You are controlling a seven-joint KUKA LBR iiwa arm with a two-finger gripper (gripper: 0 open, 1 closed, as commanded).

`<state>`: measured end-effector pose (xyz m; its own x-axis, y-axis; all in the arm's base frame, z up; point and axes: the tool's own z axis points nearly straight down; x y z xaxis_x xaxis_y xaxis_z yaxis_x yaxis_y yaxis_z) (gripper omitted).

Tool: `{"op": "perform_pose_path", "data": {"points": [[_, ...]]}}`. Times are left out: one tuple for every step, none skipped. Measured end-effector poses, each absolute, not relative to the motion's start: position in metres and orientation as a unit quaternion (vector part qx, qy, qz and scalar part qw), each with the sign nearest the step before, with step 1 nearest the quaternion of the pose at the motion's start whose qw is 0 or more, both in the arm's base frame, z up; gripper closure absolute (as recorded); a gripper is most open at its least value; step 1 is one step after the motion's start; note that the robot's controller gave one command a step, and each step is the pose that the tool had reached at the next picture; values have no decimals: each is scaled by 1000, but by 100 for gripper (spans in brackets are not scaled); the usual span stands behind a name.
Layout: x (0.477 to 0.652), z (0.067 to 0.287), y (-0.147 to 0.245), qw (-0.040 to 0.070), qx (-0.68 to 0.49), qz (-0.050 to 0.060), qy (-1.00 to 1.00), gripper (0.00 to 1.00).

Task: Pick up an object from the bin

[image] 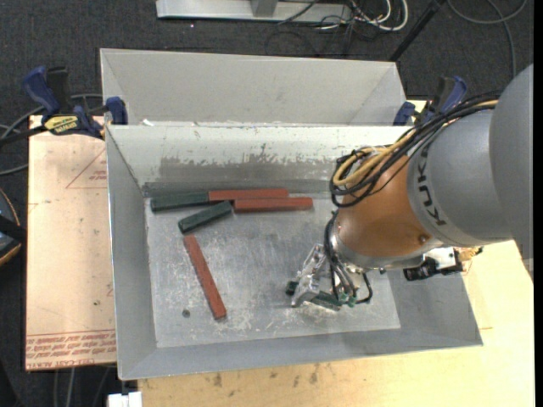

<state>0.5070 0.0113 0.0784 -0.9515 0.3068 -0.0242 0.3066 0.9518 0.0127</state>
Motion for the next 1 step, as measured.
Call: {"op": "perform_pose_path", "data": {"points": [[507,78,11,13,155,4,988,100]]}}
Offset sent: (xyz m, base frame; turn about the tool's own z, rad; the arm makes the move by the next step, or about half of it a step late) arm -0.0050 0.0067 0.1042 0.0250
